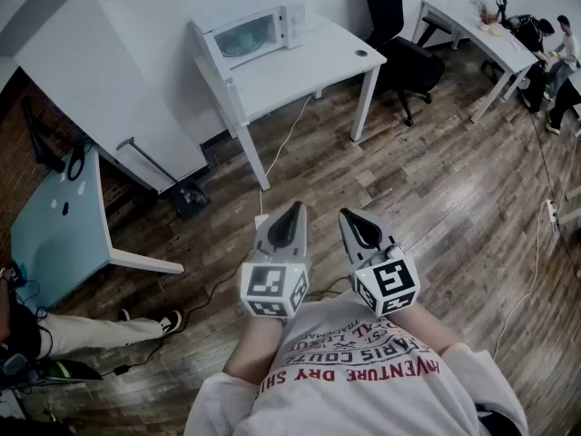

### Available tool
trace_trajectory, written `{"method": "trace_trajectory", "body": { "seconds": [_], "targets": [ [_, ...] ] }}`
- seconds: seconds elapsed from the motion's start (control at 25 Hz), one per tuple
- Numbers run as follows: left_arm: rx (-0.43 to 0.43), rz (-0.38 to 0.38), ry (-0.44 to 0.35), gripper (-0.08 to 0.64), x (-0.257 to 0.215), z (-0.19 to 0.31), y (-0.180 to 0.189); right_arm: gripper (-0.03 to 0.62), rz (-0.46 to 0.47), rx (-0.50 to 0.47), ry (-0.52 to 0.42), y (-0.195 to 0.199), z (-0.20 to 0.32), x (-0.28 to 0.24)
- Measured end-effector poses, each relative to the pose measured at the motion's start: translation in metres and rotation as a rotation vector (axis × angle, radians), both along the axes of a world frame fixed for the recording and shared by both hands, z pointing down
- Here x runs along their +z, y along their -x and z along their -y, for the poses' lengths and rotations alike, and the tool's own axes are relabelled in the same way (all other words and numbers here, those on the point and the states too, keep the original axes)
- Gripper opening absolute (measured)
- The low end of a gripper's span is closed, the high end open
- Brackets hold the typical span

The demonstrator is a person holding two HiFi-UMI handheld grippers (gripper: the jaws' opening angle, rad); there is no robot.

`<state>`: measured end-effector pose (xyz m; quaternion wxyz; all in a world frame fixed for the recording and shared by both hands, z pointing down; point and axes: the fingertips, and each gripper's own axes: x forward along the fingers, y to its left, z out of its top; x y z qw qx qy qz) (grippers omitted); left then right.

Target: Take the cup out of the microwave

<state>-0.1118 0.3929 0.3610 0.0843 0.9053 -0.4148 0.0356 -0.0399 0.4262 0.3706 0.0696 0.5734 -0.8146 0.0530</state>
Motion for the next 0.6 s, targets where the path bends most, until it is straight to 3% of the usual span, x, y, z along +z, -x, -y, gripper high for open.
{"method": "trace_trajectory", "body": {
  "seconds": [0.6],
  "targets": [
    [0.033,-0.003,0.023,0.008,0.008,0.012,-0.013,0.012,0.038,0.031,0.035,-0.01,0.01,0.01]
  ]
}}
